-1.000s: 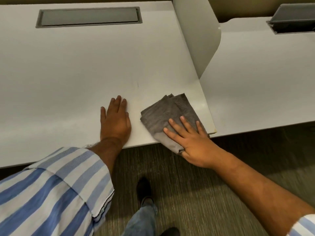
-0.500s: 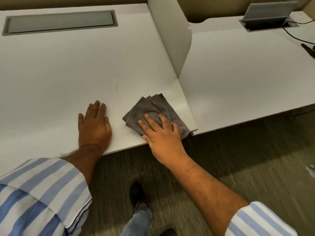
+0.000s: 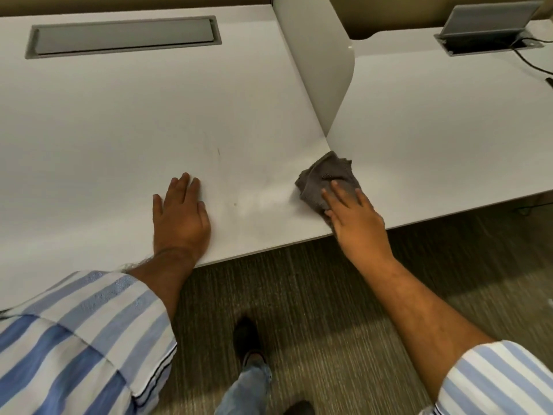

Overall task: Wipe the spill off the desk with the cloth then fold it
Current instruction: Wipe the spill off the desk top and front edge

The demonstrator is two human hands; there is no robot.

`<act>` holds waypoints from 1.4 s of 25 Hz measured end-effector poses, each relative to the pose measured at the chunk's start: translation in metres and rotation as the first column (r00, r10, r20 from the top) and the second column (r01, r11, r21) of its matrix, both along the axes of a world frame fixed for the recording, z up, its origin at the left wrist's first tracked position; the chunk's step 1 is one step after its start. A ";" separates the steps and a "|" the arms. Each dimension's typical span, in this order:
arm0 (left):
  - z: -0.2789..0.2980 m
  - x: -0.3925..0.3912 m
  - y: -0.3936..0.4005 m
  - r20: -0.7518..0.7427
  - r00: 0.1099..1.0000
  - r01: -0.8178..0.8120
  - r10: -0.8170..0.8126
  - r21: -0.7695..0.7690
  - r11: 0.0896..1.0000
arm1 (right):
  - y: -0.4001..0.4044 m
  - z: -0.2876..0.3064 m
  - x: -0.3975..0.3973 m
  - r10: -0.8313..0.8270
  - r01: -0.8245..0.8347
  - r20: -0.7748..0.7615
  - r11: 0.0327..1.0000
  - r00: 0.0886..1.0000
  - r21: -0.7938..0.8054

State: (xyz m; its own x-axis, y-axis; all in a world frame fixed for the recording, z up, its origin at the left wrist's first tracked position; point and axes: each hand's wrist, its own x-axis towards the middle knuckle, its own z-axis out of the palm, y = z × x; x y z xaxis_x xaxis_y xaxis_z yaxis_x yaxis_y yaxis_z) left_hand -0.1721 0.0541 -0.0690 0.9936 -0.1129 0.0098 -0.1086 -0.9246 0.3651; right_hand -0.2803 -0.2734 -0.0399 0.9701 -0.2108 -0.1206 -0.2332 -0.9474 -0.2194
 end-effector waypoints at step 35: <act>0.021 0.010 -0.101 -0.032 0.863 0.494 -0.504 -0.158 0.855 | -0.040 0.009 0.005 -0.371 0.157 0.189 0.726 0.909 0.669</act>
State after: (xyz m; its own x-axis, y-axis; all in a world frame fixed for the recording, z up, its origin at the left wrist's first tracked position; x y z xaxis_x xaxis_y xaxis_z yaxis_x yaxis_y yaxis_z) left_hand -0.1624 -0.0466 -0.0481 0.8029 -0.5961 -0.0043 -0.5109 -0.6919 0.5101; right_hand -0.2757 -0.3134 -0.0306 0.8955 -0.4429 -0.0439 -0.2758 -0.4748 -0.8358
